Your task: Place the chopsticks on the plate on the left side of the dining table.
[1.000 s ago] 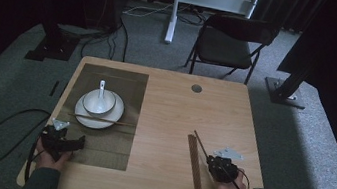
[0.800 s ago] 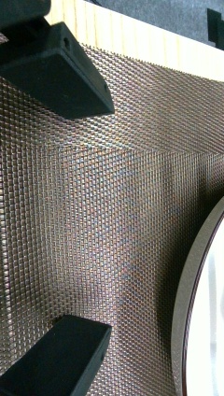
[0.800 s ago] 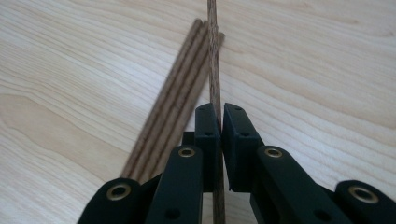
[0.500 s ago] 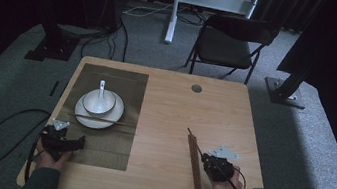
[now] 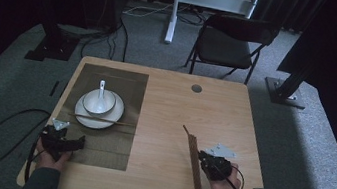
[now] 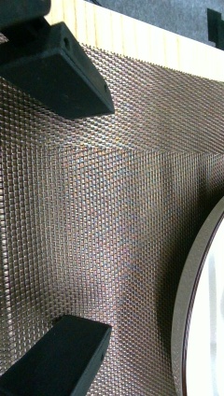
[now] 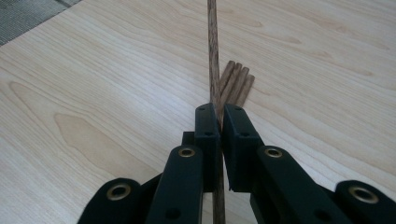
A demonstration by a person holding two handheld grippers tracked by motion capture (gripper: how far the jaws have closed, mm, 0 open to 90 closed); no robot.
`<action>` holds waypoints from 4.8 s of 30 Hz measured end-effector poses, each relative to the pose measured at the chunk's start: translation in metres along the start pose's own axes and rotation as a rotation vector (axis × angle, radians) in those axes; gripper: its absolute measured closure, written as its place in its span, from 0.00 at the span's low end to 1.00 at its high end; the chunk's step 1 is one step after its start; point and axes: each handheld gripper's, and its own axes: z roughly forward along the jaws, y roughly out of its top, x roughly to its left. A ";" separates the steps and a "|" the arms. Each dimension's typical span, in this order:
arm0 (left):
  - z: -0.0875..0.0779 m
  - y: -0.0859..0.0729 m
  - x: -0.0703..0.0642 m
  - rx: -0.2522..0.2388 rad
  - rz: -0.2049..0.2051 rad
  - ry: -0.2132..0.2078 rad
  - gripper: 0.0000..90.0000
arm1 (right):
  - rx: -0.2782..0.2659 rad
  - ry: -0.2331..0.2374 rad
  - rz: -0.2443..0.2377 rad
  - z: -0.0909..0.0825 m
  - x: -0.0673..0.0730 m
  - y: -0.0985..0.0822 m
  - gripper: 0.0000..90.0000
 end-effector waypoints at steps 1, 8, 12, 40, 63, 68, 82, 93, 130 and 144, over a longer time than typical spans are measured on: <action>0.000 0.000 0.000 0.000 0.000 0.000 0.00 | 0.001 0.002 -0.002 0.000 0.001 0.001 0.95; 0.000 0.000 0.000 0.000 0.000 0.000 0.00 | -0.007 0.020 -0.032 0.002 0.006 0.009 0.95; 0.000 0.000 0.000 0.000 0.000 0.000 0.00 | -0.013 0.028 -0.052 0.004 0.009 0.015 0.95; 0.000 0.000 0.000 0.002 0.002 0.000 0.00 | -0.056 0.072 -0.128 0.010 0.026 0.041 0.95; 0.000 0.000 0.000 0.001 0.002 0.000 0.00 | -0.077 0.109 -0.171 0.015 0.042 0.057 0.95; 0.000 0.000 0.000 0.001 0.002 0.000 0.00 | -0.080 0.114 -0.181 0.016 0.044 0.060 0.95; 0.000 0.000 0.000 0.001 0.002 0.000 0.00 | -0.087 0.135 -0.214 0.019 0.054 0.069 0.95; 0.000 0.000 0.000 0.001 0.002 0.000 0.00 | -0.092 0.147 -0.229 0.021 0.059 0.074 0.95; 0.000 0.000 0.000 0.001 0.002 0.000 0.00 | -0.112 0.188 -0.290 0.029 0.080 0.093 0.95; 0.000 0.000 0.000 0.000 0.002 0.000 0.00 | -0.119 0.207 -0.306 0.033 0.087 0.098 0.95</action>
